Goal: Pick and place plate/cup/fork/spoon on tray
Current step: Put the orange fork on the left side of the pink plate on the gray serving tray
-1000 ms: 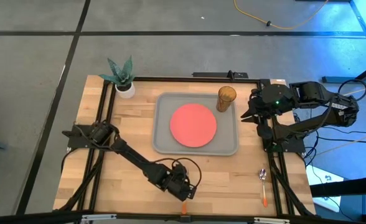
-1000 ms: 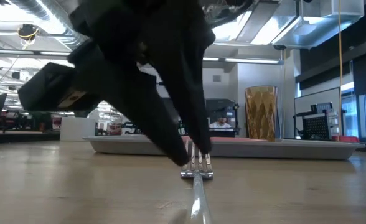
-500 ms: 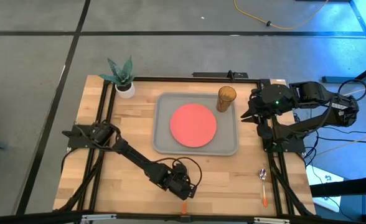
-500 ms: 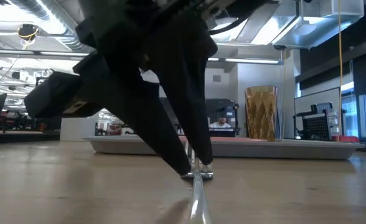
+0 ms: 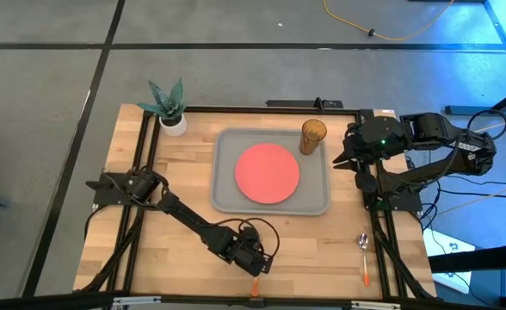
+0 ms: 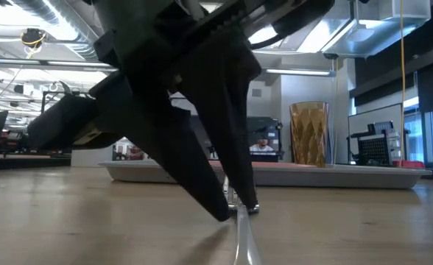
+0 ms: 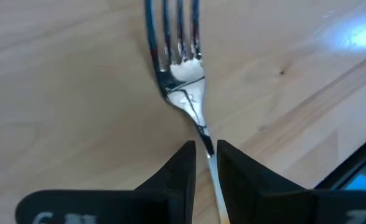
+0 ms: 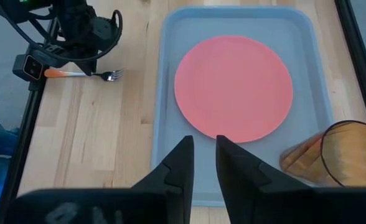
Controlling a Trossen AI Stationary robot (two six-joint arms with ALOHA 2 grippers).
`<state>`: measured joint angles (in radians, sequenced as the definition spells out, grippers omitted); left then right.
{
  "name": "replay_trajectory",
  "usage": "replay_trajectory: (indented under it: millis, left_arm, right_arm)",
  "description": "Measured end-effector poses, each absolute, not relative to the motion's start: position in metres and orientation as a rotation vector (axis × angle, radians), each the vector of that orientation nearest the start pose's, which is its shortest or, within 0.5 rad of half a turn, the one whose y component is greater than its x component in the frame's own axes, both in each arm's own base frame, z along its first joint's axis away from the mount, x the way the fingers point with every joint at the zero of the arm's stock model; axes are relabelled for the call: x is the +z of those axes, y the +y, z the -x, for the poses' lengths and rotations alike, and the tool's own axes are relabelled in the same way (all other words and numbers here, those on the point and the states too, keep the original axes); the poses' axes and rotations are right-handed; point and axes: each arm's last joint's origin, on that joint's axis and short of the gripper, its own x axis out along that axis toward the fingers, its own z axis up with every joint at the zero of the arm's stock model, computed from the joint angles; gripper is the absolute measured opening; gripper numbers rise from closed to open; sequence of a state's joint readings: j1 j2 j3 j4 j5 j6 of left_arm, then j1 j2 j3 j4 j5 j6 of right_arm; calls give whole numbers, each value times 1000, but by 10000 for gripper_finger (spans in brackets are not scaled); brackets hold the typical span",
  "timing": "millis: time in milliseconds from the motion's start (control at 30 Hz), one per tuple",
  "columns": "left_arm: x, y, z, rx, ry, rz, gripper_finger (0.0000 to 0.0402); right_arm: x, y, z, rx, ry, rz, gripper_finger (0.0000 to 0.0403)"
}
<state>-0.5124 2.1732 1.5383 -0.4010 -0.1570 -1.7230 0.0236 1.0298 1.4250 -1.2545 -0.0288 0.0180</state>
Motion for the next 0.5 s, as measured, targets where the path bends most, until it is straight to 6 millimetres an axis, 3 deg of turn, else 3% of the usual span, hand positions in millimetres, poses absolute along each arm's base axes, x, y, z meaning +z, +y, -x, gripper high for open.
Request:
replay_trajectory:
  millis: [500]
  left_arm:
    - [133, -215, -398, 591, 985, 1249, 57]
  right_arm:
    - [406, 4, -150, 40, 860, -20, 68]
